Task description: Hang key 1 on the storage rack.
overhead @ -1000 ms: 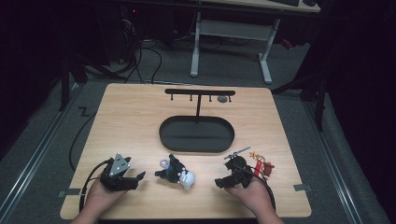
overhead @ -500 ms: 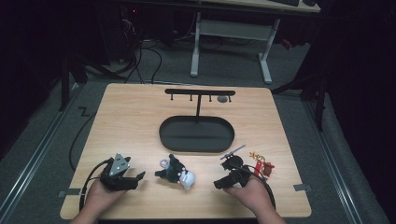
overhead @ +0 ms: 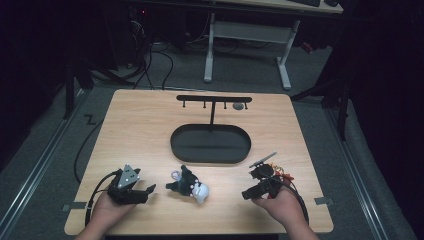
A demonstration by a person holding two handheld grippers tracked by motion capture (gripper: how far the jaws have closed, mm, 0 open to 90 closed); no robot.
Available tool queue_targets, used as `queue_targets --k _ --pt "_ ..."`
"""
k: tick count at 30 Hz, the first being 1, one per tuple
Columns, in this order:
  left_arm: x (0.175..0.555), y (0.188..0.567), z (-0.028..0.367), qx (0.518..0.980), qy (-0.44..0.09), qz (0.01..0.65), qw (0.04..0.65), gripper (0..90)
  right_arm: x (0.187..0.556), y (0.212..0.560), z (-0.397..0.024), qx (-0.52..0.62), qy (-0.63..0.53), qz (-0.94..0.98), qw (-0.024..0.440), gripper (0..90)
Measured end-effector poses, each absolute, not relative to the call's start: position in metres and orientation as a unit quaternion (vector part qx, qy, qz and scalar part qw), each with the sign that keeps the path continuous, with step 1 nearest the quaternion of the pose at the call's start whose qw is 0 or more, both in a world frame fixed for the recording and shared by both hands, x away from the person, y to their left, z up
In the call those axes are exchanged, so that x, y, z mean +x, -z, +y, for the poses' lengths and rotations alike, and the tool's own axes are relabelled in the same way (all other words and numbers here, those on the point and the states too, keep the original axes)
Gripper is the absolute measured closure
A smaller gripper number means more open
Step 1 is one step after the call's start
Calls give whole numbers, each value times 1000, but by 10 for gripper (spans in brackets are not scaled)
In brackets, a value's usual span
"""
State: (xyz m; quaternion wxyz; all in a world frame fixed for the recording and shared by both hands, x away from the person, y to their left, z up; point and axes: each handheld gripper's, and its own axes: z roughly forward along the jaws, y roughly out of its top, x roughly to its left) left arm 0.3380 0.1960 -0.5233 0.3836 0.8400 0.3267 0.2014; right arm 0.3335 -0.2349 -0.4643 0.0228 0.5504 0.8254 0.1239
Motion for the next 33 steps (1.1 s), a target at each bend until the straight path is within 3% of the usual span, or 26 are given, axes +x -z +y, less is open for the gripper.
queue_targets --k 20,33 --pt "338 525 194 847 -194 322 377 208 333 451 -297 610 -119 780 63 245" --pt "338 526 194 848 -196 319 375 208 333 458 -328 649 -113 750 67 266"
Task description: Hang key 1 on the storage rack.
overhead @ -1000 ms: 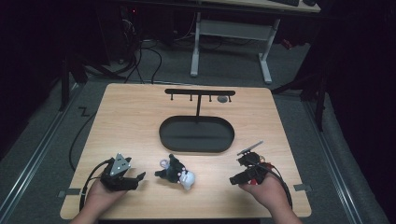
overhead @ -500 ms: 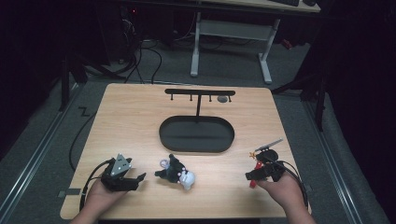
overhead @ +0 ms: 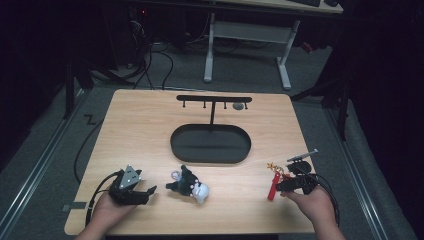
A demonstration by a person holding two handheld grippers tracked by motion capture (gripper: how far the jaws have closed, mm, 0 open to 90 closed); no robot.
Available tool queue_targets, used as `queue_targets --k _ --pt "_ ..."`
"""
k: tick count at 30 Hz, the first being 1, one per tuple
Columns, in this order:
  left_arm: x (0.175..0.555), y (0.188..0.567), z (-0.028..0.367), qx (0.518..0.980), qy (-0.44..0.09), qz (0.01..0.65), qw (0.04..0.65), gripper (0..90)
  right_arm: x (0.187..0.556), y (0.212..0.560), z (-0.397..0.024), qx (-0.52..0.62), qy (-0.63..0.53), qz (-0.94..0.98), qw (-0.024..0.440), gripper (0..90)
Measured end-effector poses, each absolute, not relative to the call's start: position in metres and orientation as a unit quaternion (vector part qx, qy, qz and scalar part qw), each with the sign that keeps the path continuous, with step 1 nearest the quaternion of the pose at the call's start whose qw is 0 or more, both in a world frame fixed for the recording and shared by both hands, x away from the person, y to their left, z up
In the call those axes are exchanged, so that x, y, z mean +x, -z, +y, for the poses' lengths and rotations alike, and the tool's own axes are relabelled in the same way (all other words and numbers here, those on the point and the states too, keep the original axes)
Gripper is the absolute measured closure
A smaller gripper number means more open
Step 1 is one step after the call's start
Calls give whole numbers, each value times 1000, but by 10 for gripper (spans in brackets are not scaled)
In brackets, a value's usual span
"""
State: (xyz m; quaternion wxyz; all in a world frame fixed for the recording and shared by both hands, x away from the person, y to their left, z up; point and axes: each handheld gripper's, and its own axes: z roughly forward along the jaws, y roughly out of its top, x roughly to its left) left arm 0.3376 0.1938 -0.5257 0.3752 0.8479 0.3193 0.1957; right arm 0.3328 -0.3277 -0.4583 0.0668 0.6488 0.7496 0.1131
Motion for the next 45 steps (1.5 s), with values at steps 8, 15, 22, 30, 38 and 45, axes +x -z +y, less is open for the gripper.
queue_targets --k 8,15,22,30,38,45 --pt "338 527 193 850 -195 318 373 208 340 474 -341 665 -106 737 57 309" --pt "337 526 193 849 -194 316 376 208 346 480 -343 668 -106 734 59 401" --pt "337 526 194 849 -195 316 377 208 351 487 -339 670 -92 734 63 453" --pt "337 526 194 849 -195 316 376 208 356 490 -336 671 -79 734 70 515" --pt "336 527 193 850 -193 314 376 208 363 488 -333 669 -54 739 62 550" --pt "336 527 192 852 -192 313 373 208 363 488 -332 668 -54 739 63 583"
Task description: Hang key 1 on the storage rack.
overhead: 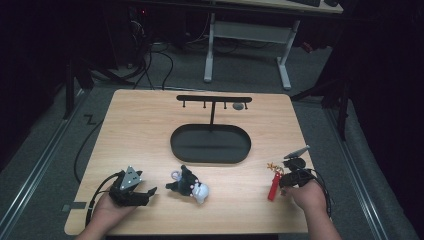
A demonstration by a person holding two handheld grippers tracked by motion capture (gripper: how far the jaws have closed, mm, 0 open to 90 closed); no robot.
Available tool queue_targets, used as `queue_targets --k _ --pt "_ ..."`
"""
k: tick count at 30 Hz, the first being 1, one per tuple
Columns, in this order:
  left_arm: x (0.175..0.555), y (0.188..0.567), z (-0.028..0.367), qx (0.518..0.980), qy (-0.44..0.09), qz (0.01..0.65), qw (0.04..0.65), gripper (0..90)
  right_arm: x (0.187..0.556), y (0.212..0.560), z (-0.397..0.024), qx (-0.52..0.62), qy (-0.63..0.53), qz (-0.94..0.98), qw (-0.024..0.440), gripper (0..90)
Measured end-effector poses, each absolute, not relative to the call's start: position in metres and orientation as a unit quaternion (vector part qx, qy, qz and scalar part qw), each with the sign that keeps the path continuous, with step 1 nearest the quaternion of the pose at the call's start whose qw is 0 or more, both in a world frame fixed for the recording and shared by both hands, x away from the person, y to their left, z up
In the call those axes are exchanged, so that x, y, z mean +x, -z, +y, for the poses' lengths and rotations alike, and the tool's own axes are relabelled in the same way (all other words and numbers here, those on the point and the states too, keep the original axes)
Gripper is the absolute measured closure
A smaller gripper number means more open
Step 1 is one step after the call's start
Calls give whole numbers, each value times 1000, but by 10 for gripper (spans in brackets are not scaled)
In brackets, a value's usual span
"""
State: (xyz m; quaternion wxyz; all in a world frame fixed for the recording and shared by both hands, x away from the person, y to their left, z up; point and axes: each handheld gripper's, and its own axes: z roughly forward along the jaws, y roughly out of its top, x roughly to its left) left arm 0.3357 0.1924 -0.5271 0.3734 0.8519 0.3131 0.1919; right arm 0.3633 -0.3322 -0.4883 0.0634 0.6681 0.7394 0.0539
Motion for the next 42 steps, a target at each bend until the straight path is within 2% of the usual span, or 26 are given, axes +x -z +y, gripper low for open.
queue_targets --k 16,26,42 --pt "335 528 191 858 -185 310 366 209 363 488 -333 657 -59 749 64 590" --pt "335 528 192 855 -186 311 370 209 359 453 -328 639 -90 761 66 591" --pt "336 527 192 855 -187 308 372 209 361 400 -298 599 -107 788 97 591"
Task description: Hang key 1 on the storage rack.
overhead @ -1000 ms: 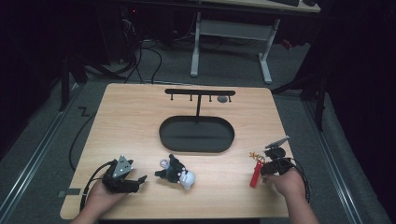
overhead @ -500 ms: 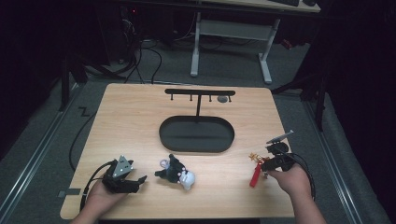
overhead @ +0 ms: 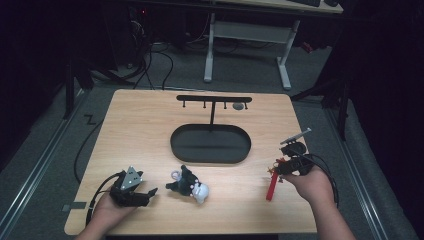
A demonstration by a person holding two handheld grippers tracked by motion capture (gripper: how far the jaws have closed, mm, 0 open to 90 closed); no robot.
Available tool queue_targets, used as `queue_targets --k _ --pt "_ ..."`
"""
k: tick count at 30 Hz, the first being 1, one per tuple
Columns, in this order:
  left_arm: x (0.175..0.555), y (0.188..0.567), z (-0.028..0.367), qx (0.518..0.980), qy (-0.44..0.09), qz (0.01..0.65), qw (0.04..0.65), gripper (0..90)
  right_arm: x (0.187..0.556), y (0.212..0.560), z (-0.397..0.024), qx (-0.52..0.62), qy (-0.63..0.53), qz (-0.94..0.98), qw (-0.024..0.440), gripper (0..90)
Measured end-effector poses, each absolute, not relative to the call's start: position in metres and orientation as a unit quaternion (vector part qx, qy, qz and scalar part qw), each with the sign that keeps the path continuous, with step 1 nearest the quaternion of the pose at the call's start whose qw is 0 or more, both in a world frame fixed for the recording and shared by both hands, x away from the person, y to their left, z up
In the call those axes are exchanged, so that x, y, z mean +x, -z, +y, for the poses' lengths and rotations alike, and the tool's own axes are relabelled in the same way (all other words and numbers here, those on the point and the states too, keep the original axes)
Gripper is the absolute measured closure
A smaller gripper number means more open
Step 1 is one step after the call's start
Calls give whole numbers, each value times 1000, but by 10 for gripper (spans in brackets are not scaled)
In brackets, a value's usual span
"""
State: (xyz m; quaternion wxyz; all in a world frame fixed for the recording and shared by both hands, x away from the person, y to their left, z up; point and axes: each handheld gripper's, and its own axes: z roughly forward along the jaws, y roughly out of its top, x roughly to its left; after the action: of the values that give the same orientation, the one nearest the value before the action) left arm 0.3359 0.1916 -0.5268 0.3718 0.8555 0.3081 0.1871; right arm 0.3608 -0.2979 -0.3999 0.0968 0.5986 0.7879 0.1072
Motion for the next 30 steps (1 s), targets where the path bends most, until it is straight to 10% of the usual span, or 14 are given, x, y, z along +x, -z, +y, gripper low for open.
queue_targets --k 30 --pt "337 525 194 852 -189 311 377 208 392 349 -240 542 -128 821 126 590"
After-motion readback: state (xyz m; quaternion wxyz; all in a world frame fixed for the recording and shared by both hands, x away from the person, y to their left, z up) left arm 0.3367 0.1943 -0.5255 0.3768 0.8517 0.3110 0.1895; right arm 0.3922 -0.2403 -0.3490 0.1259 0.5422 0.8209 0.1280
